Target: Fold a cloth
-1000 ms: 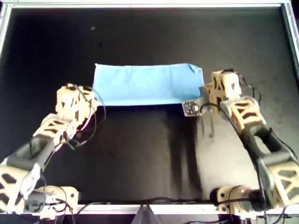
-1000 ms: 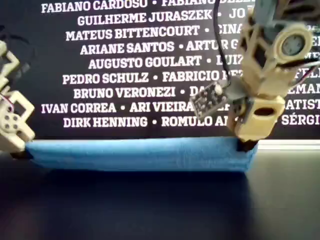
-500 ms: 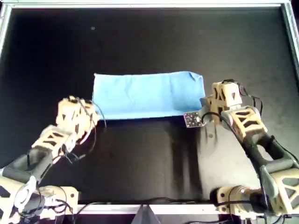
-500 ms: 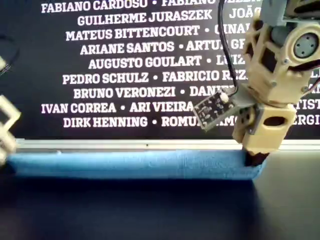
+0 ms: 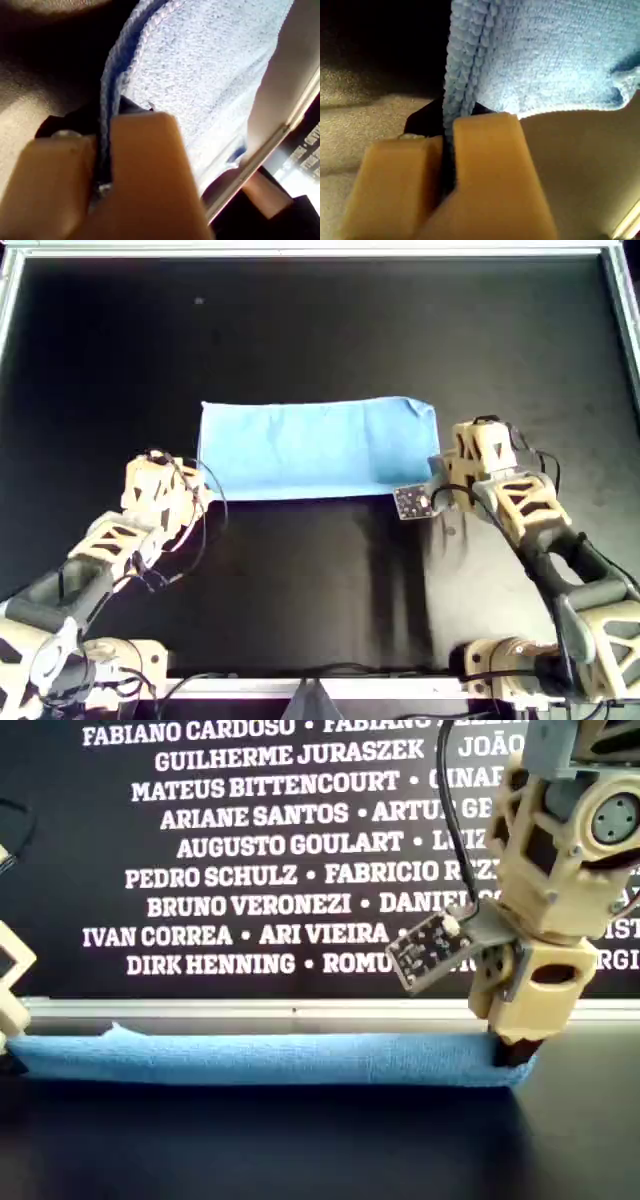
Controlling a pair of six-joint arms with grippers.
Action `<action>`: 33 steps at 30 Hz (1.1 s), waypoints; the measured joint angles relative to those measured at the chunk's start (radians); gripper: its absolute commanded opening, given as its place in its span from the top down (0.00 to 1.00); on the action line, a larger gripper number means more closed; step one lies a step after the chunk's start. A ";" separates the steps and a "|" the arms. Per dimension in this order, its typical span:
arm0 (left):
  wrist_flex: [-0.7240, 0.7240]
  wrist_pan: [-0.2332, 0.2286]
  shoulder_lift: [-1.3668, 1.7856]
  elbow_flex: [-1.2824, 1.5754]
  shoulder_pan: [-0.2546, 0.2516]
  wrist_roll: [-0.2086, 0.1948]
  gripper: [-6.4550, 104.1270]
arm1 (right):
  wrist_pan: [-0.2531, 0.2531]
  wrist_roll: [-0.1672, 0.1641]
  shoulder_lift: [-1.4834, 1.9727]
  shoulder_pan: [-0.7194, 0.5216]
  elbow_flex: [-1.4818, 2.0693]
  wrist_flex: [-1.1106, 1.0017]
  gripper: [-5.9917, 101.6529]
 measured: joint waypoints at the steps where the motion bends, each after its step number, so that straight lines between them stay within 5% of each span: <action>1: 0.000 0.000 0.000 0.000 0.000 0.000 0.80 | 0.000 0.000 0.000 -0.002 0.000 0.000 0.79; 5: 0.000 -0.002 0.000 0.002 0.000 0.000 0.52 | 0.009 -0.006 0.000 -0.006 0.000 0.000 0.56; 10: 0.000 -0.006 0.002 0.009 -0.002 0.000 0.33 | 0.008 -0.009 0.000 -0.006 0.000 0.000 0.40; 22: 0.000 -0.014 0.075 0.109 -0.002 0.000 0.31 | 0.012 -0.009 0.252 -0.014 0.164 0.000 0.38; 33: 0.000 -0.014 0.620 0.354 -0.002 0.000 0.31 | 0.018 -0.011 0.672 -0.025 0.463 0.000 0.37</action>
